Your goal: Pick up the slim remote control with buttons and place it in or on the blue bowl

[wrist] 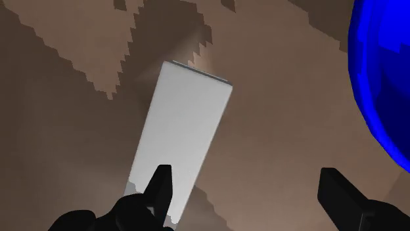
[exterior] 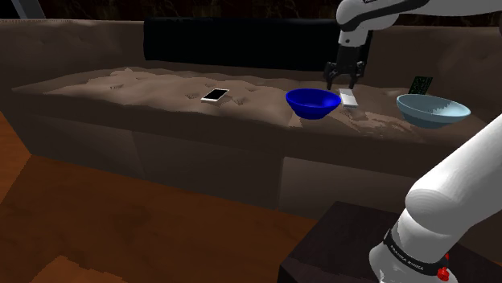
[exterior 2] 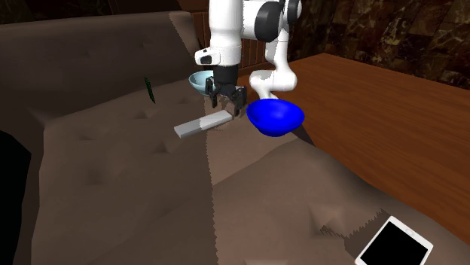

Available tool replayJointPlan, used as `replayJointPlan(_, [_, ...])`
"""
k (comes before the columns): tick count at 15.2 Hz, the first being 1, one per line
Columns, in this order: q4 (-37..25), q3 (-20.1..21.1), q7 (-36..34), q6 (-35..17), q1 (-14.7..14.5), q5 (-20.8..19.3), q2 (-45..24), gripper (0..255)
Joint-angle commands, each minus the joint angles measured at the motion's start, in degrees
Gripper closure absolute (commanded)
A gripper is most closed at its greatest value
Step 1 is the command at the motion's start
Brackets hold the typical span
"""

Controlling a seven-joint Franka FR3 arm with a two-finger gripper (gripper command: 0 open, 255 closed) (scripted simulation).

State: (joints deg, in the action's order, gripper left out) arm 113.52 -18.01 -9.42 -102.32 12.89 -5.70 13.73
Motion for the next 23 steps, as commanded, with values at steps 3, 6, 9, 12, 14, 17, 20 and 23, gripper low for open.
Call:
replayJointPlan(3, [-4.94, -3.19, -0.51, 0.11, 2.4, 0.87, -5.56, 0])
replayJointPlan(6, [-7.45, -4.78, -0.73, 0.15, 3.68, 1.59, -8.47, 0])
replayJointPlan(9, [-5.21, -4.86, -0.74, -2.15, 3.74, 1.57, -8.54, 0])
replayJointPlan(12, [-3.1, -4.97, -0.72, -4.44, 3.81, 1.59, -8.73, 0])
replayJointPlan(14, [-2.02, -5.02, -0.69, -5.64, 3.85, 1.62, -8.86, 0])
replayJointPlan(17, [-2.04, -5.03, -0.69, -5.64, 3.85, 1.62, -8.88, 0])
replayJointPlan(20, [-2.04, -5.03, -0.69, -5.64, 3.85, 1.63, -8.88, 0])
replayJointPlan(23, [-2.05, -5.03, -0.69, -5.63, 3.85, 1.63, -8.88, 255])
